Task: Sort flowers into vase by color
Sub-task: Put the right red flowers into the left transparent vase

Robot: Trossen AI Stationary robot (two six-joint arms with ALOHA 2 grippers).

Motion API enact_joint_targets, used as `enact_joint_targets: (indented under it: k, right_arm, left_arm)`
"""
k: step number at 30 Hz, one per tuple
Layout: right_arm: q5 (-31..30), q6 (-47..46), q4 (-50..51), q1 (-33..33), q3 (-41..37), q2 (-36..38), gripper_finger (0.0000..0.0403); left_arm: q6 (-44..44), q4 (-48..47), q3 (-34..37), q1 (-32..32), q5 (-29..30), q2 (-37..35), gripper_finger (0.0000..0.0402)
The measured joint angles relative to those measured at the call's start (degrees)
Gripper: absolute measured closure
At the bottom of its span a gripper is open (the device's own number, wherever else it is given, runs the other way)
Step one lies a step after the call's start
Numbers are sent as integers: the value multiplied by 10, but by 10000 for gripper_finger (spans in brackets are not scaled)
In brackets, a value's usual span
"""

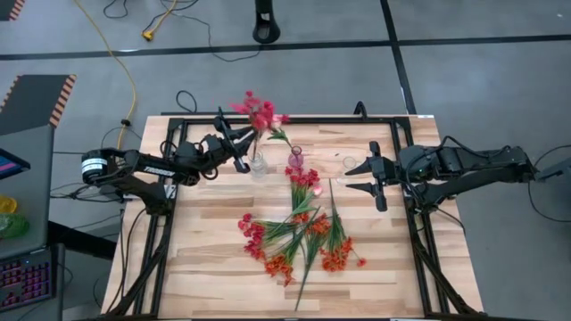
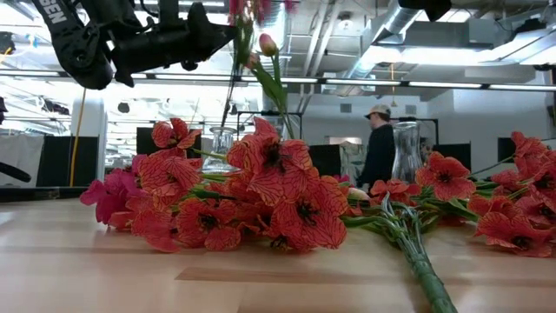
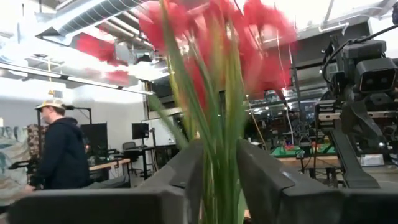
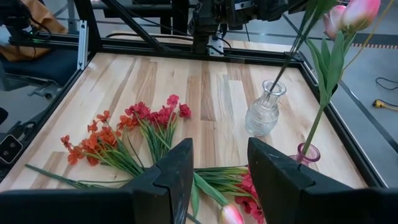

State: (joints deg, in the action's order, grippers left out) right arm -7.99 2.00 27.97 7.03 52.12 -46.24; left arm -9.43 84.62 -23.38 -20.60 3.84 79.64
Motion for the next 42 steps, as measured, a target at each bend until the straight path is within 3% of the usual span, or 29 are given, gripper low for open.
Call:
enact_joint_targets:
  k: [9,14,26,31,42]
  right_arm:
    - [0,0,0,0,0,0,225]
    - [0,0,0,0,0,0,225]
    - [4,2,-2,1,0,-15,225]
    - [25,68,4,9,0,-63,225]
    - [25,129,47,28,7,-160,225]
  left_arm:
    - [0,-11,0,0,24,-24,235]
    - [-1,-82,0,0,30,-72,214]
    - [0,-324,0,0,30,-269,211]
    - [5,-429,0,0,26,-344,211]
    - [9,-554,0,0,25,-430,211]
